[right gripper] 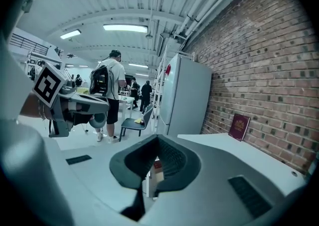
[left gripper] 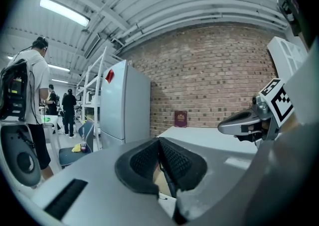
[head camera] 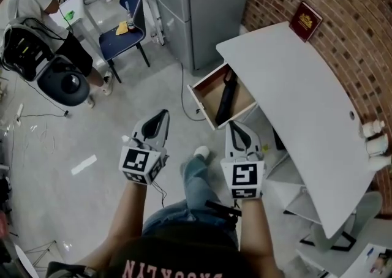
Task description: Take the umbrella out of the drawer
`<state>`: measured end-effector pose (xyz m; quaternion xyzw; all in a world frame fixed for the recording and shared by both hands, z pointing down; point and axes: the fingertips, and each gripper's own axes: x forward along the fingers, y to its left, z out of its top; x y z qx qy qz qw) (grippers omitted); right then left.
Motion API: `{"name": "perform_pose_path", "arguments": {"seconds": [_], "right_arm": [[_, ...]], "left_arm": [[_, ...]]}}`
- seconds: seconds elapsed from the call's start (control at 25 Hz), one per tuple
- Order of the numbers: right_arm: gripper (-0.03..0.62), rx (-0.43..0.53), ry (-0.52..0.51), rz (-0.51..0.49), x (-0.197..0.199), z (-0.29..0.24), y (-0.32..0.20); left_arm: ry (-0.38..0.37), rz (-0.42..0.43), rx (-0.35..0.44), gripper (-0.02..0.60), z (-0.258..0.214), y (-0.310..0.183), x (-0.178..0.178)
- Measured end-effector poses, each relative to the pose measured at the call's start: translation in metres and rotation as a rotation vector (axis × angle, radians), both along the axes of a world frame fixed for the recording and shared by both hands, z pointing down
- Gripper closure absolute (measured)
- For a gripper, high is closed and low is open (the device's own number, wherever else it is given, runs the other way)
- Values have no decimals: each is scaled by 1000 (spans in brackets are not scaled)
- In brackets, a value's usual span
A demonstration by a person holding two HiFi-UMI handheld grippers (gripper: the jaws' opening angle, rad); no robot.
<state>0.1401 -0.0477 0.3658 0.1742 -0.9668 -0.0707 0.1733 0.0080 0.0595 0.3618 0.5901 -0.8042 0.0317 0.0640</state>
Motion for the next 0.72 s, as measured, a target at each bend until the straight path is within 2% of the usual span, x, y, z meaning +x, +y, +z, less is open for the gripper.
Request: {"name": "perform_pose_path", "arguments": {"seconds": [0.24, 0.36, 0.56, 0.72], "right_arm": [[602, -66, 13, 56, -57, 34, -53], [602, -139, 1, 91, -82, 53, -84], [602, -223, 47, 170, -111, 100, -143], [602, -298, 75, 219, -126, 136, -168]], "left_arm": [[13, 89, -77, 583, 32, -63, -46], [33, 145, -121, 583, 50, -106, -72], [61, 258, -202, 583, 84, -180, -104], [59, 325, -257, 583, 105, -217, -122]]}}
